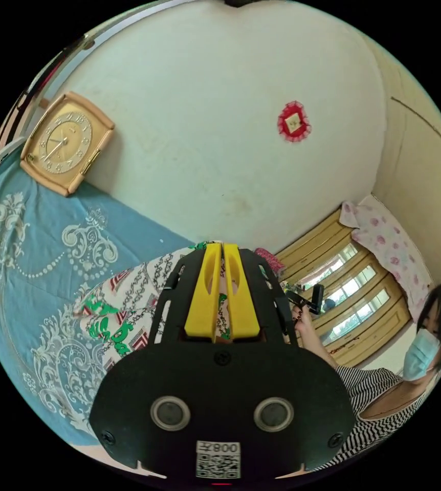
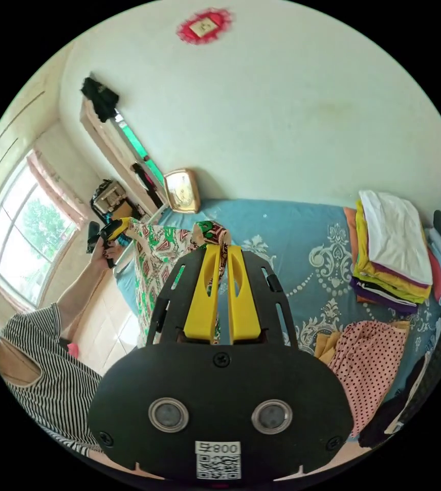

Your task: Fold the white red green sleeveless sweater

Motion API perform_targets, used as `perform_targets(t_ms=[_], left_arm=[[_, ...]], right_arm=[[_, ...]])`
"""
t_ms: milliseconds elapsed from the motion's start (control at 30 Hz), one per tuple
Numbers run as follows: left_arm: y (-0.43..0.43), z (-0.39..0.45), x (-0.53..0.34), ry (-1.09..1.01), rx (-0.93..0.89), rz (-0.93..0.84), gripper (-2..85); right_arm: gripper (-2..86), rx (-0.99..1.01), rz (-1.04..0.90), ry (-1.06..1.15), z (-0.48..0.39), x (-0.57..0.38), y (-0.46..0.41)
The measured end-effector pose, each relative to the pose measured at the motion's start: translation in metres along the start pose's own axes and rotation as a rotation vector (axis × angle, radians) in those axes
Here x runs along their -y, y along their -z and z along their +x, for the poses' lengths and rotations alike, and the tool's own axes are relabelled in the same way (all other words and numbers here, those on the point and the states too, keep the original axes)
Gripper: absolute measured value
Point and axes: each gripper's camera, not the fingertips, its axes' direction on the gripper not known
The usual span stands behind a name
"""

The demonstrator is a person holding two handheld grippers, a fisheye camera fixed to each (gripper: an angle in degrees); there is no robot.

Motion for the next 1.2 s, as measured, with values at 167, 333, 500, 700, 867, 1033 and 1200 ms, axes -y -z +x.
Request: perform_targets(t_ms=[167,333,500,700,867,1033,1200], left_arm=[[-0.071,-0.108,-0.005,0.142,0.099,-0.09,2.8],[-0.083,-0.188,-0.063,0.247,0.085,-0.154,4.1],[-0.027,-0.227,-0.165,0.306,0.114,-0.215,4.9],[0.068,-0.238,-0.276,0.413,0.244,-0.267,7.3],[0.099,-0.246,-0.34,0.513,0.239,-0.302,9.4],[0.084,-0.261,-0.371,0.53,0.244,-0.395,10.2],[0.056,-0.269,-0.386,0.535,0.225,-0.493,7.3]], right_arm=[[1.8,-0.013,-0.241,-0.261,0.096,0.034,-0.172],[0.9,-0.041,-0.31,-0.401,0.151,-0.003,-0.251],[0.8,0.093,-0.269,-0.429,0.151,-0.068,-0.269],[1.7,0.145,-0.382,-0.394,0.086,-0.173,-0.281],[4.0,0.113,-0.473,-0.447,0.039,-0.25,-0.299],[5.6,0.095,-0.472,-0.496,0.022,-0.276,-0.317],[6.1,0.036,-0.551,-0.474,0.005,-0.285,-0.348]])
